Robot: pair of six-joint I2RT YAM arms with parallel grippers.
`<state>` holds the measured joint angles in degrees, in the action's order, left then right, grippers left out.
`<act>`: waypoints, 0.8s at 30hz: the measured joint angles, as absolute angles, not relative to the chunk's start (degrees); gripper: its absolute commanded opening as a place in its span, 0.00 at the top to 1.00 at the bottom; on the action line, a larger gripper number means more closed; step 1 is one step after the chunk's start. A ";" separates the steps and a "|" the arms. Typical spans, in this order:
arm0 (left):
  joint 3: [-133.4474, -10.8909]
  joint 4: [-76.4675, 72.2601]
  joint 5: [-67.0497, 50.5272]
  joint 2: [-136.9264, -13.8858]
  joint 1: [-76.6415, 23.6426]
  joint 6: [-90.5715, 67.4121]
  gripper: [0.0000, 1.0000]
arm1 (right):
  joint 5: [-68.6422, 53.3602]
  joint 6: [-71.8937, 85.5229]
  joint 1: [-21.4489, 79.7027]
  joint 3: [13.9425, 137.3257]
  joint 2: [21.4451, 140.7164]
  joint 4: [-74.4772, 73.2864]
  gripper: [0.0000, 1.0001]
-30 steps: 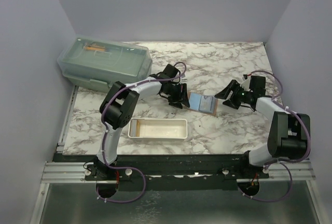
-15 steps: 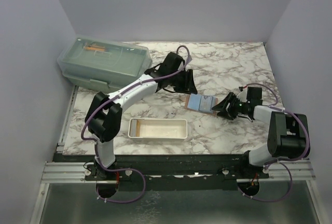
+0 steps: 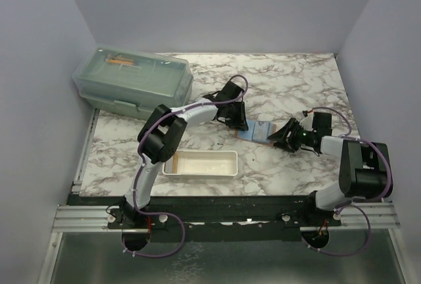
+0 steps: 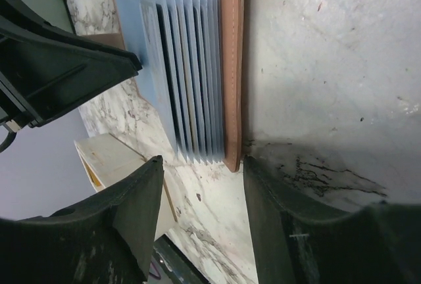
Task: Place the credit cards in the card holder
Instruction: Close the card holder at the center of the board.
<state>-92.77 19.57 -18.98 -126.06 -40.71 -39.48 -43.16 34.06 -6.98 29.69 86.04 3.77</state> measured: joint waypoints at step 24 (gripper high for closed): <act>-84.03 10.74 -23.09 -122.39 -39.05 -46.41 0.62 | -50.46 39.33 -4.40 35.75 89.38 10.79 0.47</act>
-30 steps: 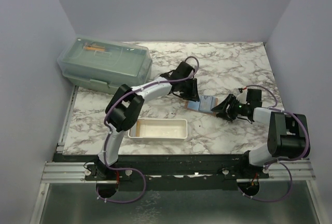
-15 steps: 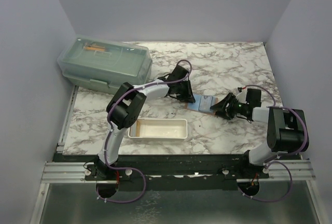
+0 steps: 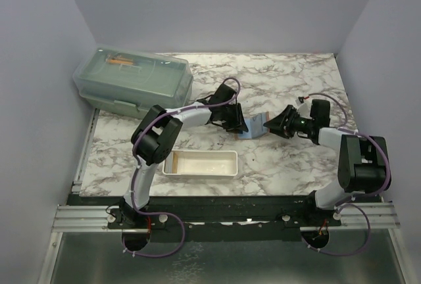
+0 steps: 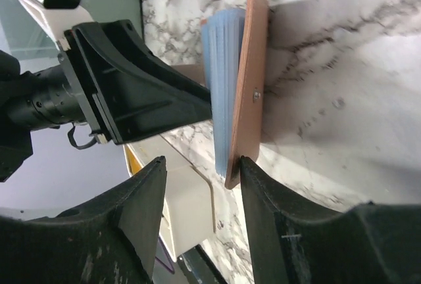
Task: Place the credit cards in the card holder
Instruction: Close the card holder at the center of the board.
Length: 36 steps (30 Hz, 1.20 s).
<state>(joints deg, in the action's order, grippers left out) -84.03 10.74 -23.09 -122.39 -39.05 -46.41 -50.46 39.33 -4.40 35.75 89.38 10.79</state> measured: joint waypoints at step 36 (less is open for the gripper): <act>-90.61 22.57 -19.86 -121.40 -27.59 -36.32 0.63 | -28.29 36.97 17.12 58.17 103.46 0.05 0.44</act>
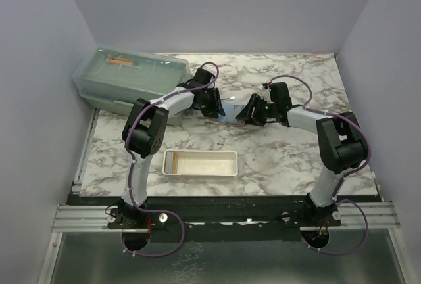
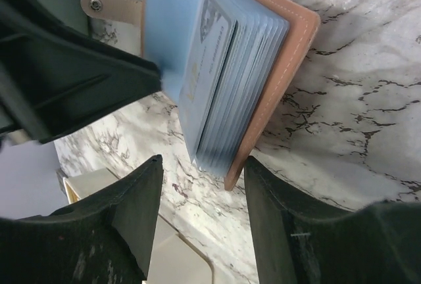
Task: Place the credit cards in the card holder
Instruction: Close the card holder at the center of the board.
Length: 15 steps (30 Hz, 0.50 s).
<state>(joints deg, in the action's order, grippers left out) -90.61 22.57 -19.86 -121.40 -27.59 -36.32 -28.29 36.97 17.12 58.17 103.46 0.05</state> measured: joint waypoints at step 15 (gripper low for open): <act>-90.50 22.63 -20.01 -123.98 -27.92 -36.82 0.72 | -30.74 50.61 15.70 49.82 107.39 19.97 0.40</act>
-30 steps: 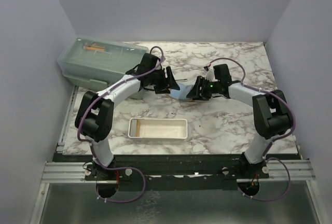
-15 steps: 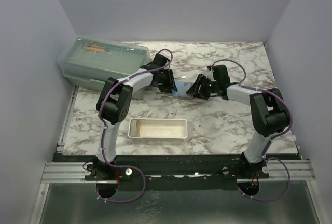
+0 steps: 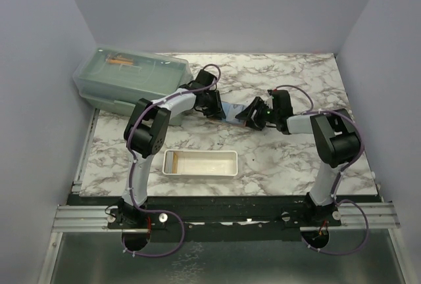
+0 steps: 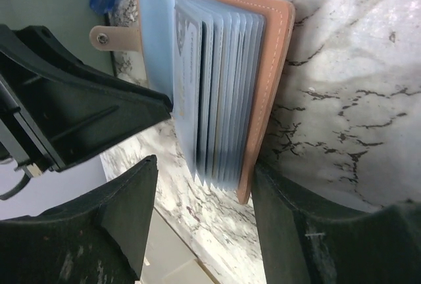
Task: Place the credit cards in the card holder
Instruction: Close the card holder at the center of the board.
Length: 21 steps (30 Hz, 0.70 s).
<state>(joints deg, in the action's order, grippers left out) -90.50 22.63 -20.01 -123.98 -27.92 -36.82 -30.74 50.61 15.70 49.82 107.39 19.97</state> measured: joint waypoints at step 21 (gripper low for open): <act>-84.09 24.71 -22.04 -115.48 -31.62 -35.18 0.34 | -27.24 44.05 15.68 51.31 105.27 14.70 0.87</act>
<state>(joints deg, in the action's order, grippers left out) -84.09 24.71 -22.04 -115.48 -31.62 -35.18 -27.24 44.05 15.68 51.31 105.27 14.70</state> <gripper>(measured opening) 0.599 0.257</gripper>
